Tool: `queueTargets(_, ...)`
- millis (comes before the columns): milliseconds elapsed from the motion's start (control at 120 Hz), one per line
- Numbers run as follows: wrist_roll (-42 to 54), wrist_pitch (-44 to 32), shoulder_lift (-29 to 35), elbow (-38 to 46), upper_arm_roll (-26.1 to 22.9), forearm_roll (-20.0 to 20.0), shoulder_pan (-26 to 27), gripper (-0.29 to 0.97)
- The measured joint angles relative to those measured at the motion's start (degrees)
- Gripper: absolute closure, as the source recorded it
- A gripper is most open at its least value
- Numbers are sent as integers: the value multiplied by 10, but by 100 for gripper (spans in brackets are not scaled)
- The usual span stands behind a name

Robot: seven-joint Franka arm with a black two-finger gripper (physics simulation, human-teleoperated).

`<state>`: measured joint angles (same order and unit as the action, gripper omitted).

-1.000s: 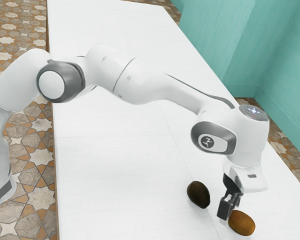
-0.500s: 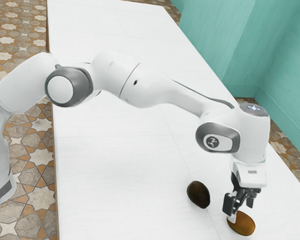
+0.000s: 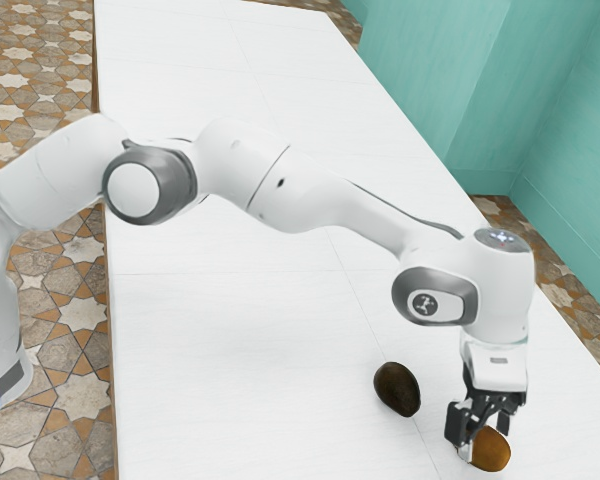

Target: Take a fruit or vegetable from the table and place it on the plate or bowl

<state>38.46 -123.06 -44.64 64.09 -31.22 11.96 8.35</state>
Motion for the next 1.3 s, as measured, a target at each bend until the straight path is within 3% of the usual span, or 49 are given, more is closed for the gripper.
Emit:
queueTargets(283, 19, -5, -18, -2, -6, -2, -1, 5)
queueTargets(500, 13, -6, -20, -2, -5, -2, -3, 40)
queueTargets(700, -3, -10, -1, -1, 3, 0, 2, 42)
queueTargets(842, -22, -12, 100, 39, 94, -42, 96, 43)
queueTargets(942, -46, -12, 136, 64, 116, -65, 185, 46)
queueTargets(1125, -95, -38, 114, 71, 119, -86, 294, 47)
queueTargets(1300, -135, -73, 90, 67, 120, -92, 325, 47)
